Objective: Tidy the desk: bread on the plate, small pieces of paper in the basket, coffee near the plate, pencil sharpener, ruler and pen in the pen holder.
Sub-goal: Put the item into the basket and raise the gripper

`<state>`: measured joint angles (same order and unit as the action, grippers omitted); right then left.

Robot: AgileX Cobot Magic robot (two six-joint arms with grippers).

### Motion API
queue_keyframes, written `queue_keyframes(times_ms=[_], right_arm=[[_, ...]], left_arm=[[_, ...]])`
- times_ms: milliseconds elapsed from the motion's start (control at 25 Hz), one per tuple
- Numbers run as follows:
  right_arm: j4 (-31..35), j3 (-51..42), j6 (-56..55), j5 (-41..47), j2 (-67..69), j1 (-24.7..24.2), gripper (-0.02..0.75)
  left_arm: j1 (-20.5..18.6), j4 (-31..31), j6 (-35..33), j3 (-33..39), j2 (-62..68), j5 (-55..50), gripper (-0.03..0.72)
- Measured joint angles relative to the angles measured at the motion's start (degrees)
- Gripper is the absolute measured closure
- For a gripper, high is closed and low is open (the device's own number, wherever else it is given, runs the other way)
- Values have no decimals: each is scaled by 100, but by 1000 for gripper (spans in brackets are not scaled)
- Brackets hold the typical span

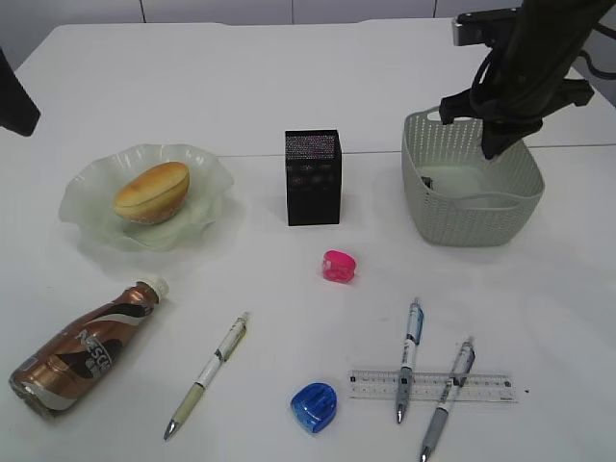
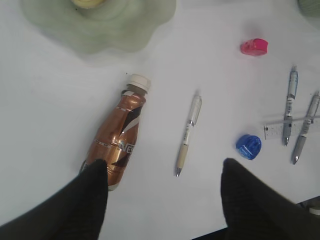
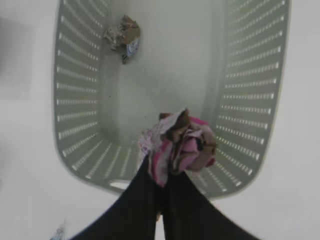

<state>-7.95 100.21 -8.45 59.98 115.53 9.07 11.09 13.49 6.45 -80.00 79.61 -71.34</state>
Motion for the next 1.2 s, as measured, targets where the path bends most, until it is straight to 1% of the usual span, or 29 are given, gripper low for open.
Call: queue_keyframes(times_ms=[80,160,360,440,480,560,720,920,1040,1200], right_arm=[[-64,0,0,-180,12,0,691],[-87,0,0,-330,14,-8,634],[-98,0,-13,-395,159,-12,401],[-108,0,-48,-398,213,-12,323],[-108,0,-62,-398,236,-12,300],[-119,0,-66,-408,258,-12,279],[-129,49,-79,-326,258,-12,267],[-113,603,-88,409,258,-12,267],[72,978,-88,929,258,-12,268],[299,1116,-101,1024,258,-12,268]], left_arm=[[0,50,0,0,0,0,175],[0,71,0,0,0,0,175],[0,87,0,0,0,0,175],[0,87,0,0,0,0,176],[0,87,0,0,0,0,176],[0,87,0,0,0,0,176],[0,87,0,0,0,0,176],[0,87,0,38,0,0,176],[0,-40,-27,50,0,0,176],[0,-116,-128,50,125,0,176]])
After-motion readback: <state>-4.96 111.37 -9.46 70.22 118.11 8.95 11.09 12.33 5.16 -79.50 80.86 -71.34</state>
